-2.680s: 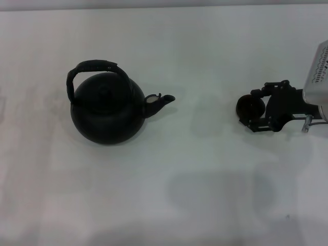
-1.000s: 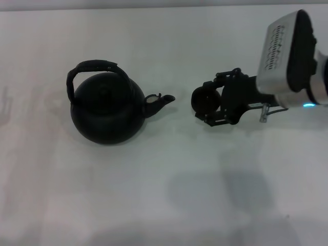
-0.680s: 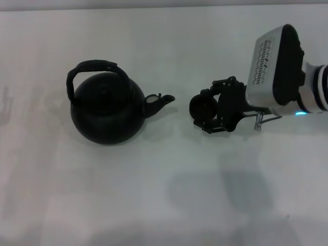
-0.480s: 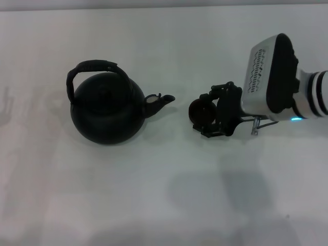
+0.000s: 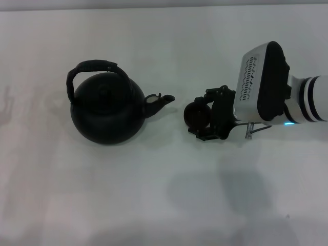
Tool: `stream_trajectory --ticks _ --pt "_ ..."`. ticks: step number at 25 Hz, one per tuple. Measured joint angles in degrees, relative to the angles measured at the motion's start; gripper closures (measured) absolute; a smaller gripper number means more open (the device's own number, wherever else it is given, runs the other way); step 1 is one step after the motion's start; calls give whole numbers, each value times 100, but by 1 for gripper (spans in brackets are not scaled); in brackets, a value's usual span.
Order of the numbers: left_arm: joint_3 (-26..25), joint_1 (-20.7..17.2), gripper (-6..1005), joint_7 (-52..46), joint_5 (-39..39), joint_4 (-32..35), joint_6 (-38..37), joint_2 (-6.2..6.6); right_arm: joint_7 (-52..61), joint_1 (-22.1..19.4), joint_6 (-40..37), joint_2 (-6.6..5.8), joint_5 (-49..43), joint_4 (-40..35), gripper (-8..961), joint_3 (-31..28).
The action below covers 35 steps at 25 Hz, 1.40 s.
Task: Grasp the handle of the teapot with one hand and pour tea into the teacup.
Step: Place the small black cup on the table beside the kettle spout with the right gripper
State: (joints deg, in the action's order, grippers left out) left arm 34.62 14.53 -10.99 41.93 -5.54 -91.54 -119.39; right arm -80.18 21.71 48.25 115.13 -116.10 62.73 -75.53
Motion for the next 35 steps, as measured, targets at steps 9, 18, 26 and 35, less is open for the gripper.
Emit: stream_trajectory --ticks 9,18,26,35 --pt "0 27 317 5 -1 0 4 4 -78 0 12 0 0 -14 177 12" --pt "0 34 317 3 -1 0 5 4 -88 71 -8 0 0 -157 171 13" --pt "0 29 317 3 34 0 5 4 -71 79 9 0 60 -187 165 -61" --pt "0 17 317 0 53 0 4 4 -76 79 9 -8 158 -244 159 -76"
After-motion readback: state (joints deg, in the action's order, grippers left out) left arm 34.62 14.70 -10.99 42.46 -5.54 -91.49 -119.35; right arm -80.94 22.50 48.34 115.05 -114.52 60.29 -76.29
